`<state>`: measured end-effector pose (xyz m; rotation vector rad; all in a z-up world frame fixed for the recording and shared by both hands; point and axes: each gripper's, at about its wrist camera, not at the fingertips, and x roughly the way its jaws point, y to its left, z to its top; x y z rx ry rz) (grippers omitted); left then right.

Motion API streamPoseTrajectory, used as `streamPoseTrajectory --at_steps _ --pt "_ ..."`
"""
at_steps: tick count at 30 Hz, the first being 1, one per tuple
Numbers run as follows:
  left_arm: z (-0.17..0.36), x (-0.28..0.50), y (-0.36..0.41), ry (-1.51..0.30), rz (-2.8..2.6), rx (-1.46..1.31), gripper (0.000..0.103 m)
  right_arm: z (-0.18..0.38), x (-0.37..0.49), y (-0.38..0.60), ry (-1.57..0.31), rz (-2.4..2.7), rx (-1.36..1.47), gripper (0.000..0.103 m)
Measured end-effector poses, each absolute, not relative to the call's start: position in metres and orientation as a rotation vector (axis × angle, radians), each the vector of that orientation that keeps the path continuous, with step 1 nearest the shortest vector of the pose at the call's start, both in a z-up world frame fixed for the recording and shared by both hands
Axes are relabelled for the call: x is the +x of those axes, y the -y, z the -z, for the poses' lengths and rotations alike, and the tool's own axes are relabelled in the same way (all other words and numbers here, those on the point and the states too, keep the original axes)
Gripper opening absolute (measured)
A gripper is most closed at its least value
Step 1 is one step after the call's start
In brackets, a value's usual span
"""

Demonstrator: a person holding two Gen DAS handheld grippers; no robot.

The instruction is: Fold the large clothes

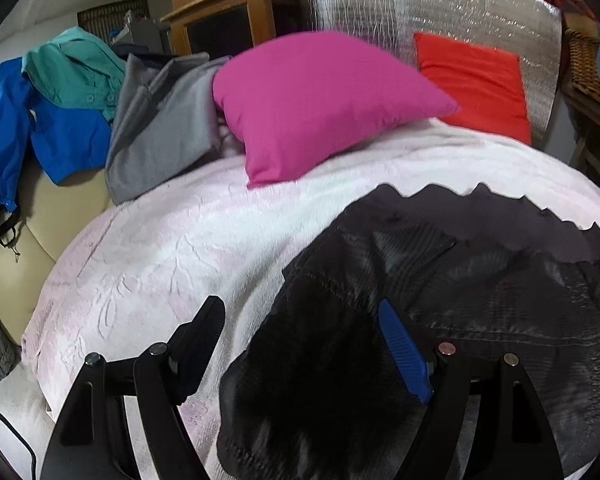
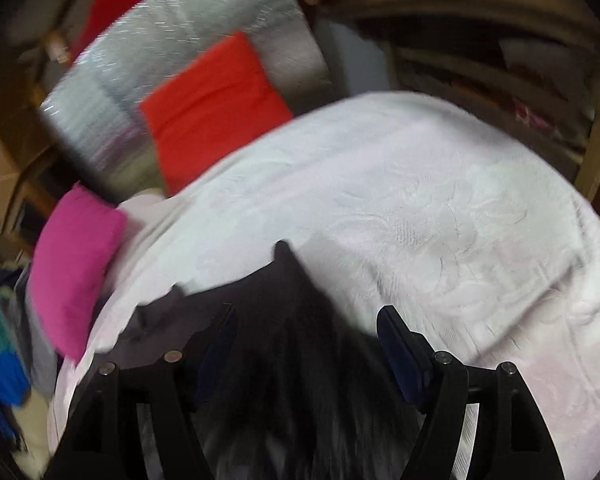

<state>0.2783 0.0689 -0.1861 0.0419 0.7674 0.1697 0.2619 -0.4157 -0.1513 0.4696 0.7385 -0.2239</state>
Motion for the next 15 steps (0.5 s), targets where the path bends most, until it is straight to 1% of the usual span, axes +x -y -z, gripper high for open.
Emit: streamPoseTrajectory --at_steps 3,5,9,15 --pt "0.180 0.270 -0.065 -0.728 -0.162 0.058 0.080 0.145 0.236 0.392 -0.734 0.162 0.411 0.068" --pt "0.176 0.264 -0.061 -0.707 -0.152 0.065 0.080 0.144 0.221 0.375 -0.747 0.131 0.362 0.056" --pt "0.172 0.254 -0.053 -0.667 -0.123 0.084 0.080 0.156 0.199 0.327 -0.792 0.041 0.276 0.054" --pt "0.168 0.243 -0.039 -0.629 -0.088 0.118 0.080 0.177 0.189 0.294 -0.839 -0.012 0.236 0.054"
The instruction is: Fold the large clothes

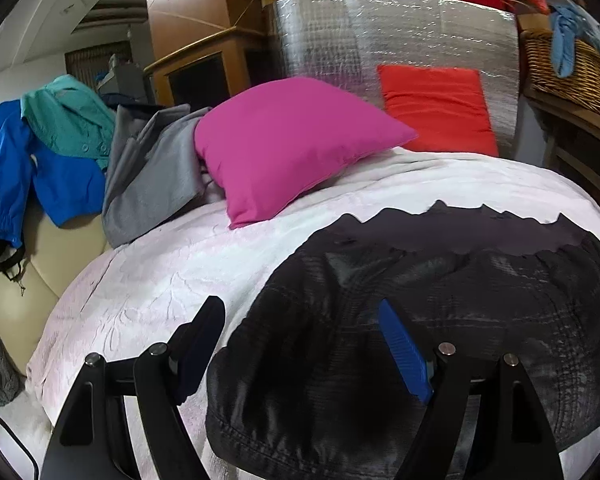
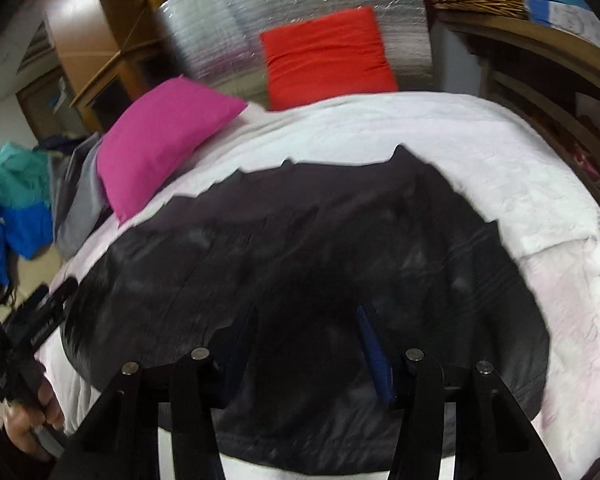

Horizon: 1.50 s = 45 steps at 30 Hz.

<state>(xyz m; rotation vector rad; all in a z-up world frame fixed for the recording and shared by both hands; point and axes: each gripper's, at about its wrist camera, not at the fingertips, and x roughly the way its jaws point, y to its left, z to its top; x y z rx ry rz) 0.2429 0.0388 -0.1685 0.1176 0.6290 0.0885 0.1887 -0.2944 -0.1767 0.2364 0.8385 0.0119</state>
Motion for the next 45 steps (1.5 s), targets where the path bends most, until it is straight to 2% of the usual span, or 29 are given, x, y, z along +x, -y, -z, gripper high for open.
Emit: streamPoseTrajectory --at_steps 4,9,12,16,18,21,24,28,29,32,34,42,43,44,45 --pt "0.169 0.240 -0.032 -0.623 -0.072 0.123 0.080 0.202 0.200 0.286 -0.936 0.008 0.194 0.054" --pt "0.169 0.239 -0.025 -0.620 -0.061 0.133 0.080 0.178 0.188 0.294 -0.824 -0.012 0.236 0.054" --pt "0.171 0.241 -0.020 -0.628 -0.055 0.131 0.080 0.168 0.191 0.310 -0.748 0.064 0.262 0.059" --pt "0.177 0.245 -0.012 -0.654 -0.036 0.141 0.080 0.198 0.222 0.333 -0.865 0.132 0.317 0.059" --pt "0.189 0.253 -0.004 -0.728 0.021 0.148 0.084 0.212 0.230 0.336 -0.915 0.123 0.324 0.059" --pt "0.214 0.267 0.006 -0.890 0.075 0.152 0.085 0.203 0.224 0.336 -0.888 0.105 0.321 0.059" --pt "0.217 0.271 0.004 -0.918 0.093 0.130 0.085 0.194 0.203 0.353 -0.844 0.123 0.387 0.059" --pt "0.211 0.275 -0.010 -0.963 0.155 0.088 0.088 0.182 0.175 0.397 -0.767 0.166 0.478 0.059" --pt "0.205 0.277 -0.016 -0.952 0.161 0.067 0.088 0.178 0.173 0.408 -0.755 0.172 0.502 0.063" --pt "0.179 0.269 -0.046 -0.823 0.112 0.033 0.088 0.180 0.156 0.447 -0.732 0.214 0.591 0.067" --pt "0.174 0.270 -0.066 -0.803 0.061 0.030 0.093 0.185 0.149 0.465 -0.742 0.236 0.636 0.067" --pt "0.214 0.291 -0.112 -1.042 0.016 -0.153 0.092 0.218 0.156 0.474 -0.877 0.139 0.715 0.067" --pt "0.217 0.290 -0.114 -1.042 0.023 -0.169 0.092 0.221 0.157 0.469 -0.889 0.127 0.693 0.062" --pt "0.218 0.290 -0.115 -1.040 0.039 -0.194 0.087 0.222 0.158 0.460 -0.897 0.126 0.656 0.040" --pt "0.219 0.290 -0.114 -1.038 0.058 -0.219 0.080 0.220 0.161 0.450 -0.902 0.129 0.592 0.036"
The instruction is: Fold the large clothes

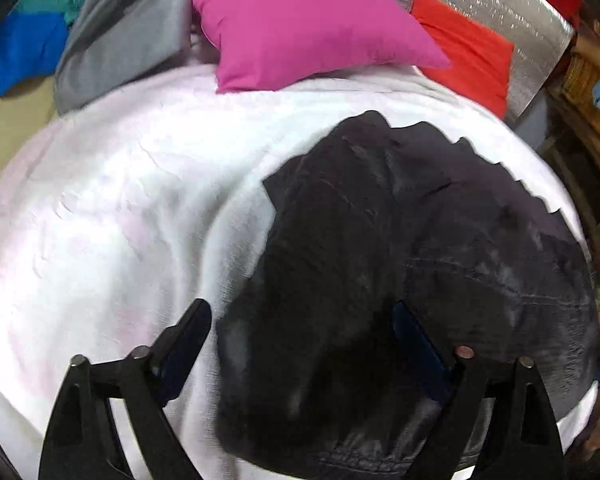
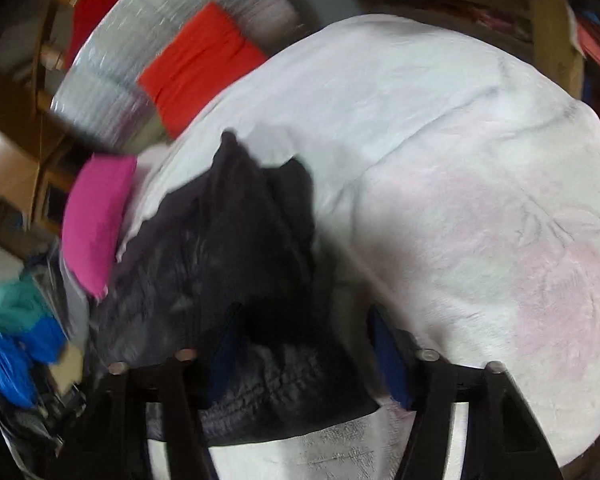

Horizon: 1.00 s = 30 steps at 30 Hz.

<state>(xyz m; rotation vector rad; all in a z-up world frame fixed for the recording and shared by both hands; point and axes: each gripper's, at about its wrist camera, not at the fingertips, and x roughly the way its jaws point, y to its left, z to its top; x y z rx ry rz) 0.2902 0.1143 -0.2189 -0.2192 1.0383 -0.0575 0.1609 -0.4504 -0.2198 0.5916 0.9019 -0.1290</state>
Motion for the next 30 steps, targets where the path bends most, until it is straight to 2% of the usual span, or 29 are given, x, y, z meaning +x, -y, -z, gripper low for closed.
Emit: streamPoseTrajectory --at_steps 1,2,3,5,7,9,11,12,14,16,20,21,25,28,30 --pt "0.219 0.289 -0.114 -1.032 0.085 -0.249 0.067 0.218 0.161 0.445 -0.889 0.144 0.564 0.033" --pt "0.217 0.287 -0.114 -1.023 0.090 -0.254 0.066 0.212 0.160 0.440 -0.863 0.152 0.535 0.028" --pt "0.215 0.285 -0.112 -1.008 0.077 -0.238 0.066 0.204 0.156 0.436 -0.822 0.158 0.520 0.028" --pt "0.218 0.285 -0.109 -1.007 0.057 -0.205 0.068 0.198 0.151 0.435 -0.792 0.172 0.525 0.028" --pt "0.225 0.288 -0.108 -1.028 0.040 -0.195 0.077 0.214 0.159 0.431 -0.870 0.211 0.501 0.029" --pt "0.225 0.287 -0.109 -1.028 0.021 -0.180 0.081 0.227 0.167 0.427 -0.940 0.220 0.469 0.033" --pt "0.219 0.284 -0.111 -1.026 0.006 -0.180 0.081 0.216 0.161 0.430 -0.899 0.219 0.457 0.034" --pt "0.213 0.277 -0.112 -1.013 -0.020 -0.182 0.081 0.208 0.153 0.430 -0.856 0.230 0.461 0.037" --pt "0.196 0.258 -0.114 -0.934 -0.092 -0.169 0.081 0.198 0.141 0.431 -0.783 0.275 0.463 0.054" --pt "0.179 0.239 -0.110 -0.834 -0.100 -0.151 0.081 0.186 0.127 0.425 -0.701 0.288 0.451 0.059" --pt "0.164 0.209 -0.067 -0.719 -0.008 -0.012 0.082 0.171 0.114 0.391 -0.615 0.172 0.360 0.059" --pt "0.166 0.203 -0.053 -0.714 0.022 0.034 0.082 0.173 0.117 0.374 -0.634 0.117 0.328 0.059" --pt "0.186 0.193 -0.011 -0.774 0.103 0.157 0.083 0.198 0.130 0.323 -0.753 0.024 0.241 0.043" --pt "0.216 0.204 0.009 -0.891 0.095 0.251 0.085 0.232 0.151 0.301 -0.909 0.016 0.217 0.043" --pt "0.214 0.202 0.008 -0.900 0.094 0.250 0.085 0.235 0.154 0.295 -0.923 0.040 0.170 0.043"
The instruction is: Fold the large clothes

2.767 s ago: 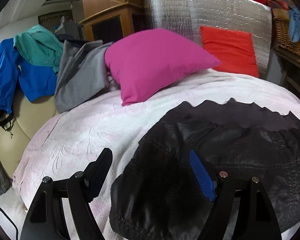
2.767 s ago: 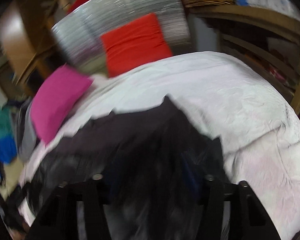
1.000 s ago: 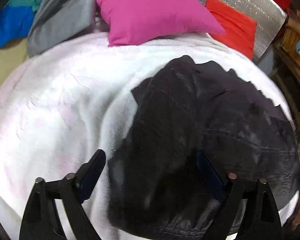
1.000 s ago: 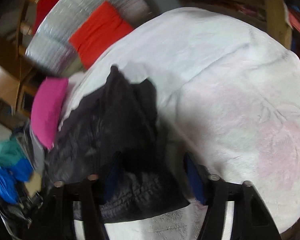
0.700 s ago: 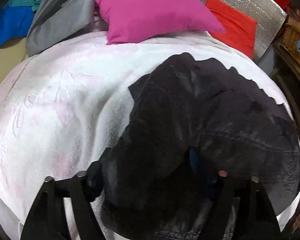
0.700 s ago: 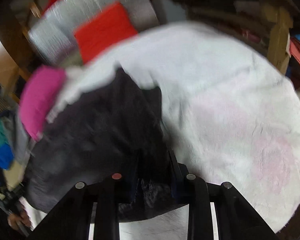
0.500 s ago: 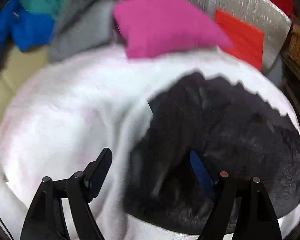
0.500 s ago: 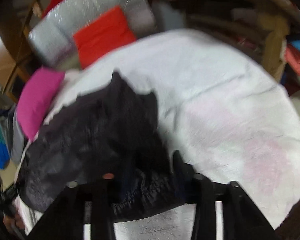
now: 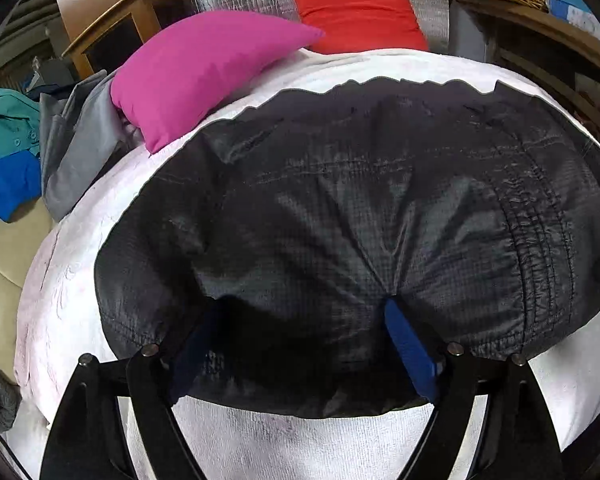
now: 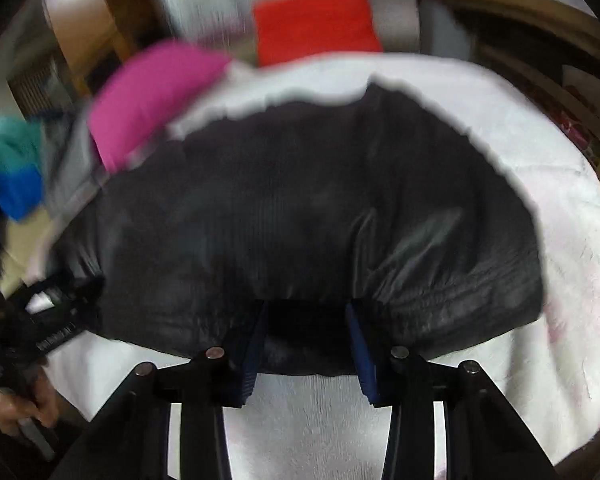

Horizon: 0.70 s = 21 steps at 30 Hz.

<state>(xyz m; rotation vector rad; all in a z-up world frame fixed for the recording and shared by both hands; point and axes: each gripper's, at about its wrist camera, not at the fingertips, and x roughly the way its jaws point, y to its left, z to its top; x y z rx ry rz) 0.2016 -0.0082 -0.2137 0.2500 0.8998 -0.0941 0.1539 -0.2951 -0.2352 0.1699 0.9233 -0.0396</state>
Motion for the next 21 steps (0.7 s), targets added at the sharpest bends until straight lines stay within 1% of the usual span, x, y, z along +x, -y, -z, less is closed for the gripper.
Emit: streamPoseTrajectory --at_steps 3,7,11,13,14,15,18,21 --pt "0.202 0.200 -0.005 -0.887 0.121 0.177 0.085 0.218 0.149 0.298 -0.849 -0.020 0.250 0.042" --pt "0.186 0.206 -0.034 -0.835 0.087 0.059 0.085 0.200 0.149 0.286 -0.752 -0.077 0.230 0.042" --pt "0.186 0.214 -0.052 -0.834 -0.072 0.052 0.085 0.207 0.166 0.264 -0.769 -0.154 0.249 0.042" --pt "0.196 0.223 -0.063 -0.874 -0.130 0.051 0.085 0.221 0.178 0.249 -0.837 -0.166 0.232 0.043" --pt "0.205 0.226 -0.064 -0.906 -0.144 0.065 0.089 0.227 0.182 0.244 -0.879 -0.156 0.216 0.043" --pt "0.212 0.229 -0.063 -0.932 -0.142 0.074 0.090 0.234 0.186 0.241 -0.905 -0.142 0.202 0.044" --pt "0.210 0.227 -0.067 -0.931 -0.124 0.065 0.090 0.227 0.180 0.255 -0.893 -0.158 0.279 0.044" --pt "0.199 0.216 -0.075 -0.896 -0.085 0.005 0.090 0.211 0.161 0.283 -0.811 -0.102 0.319 0.044"
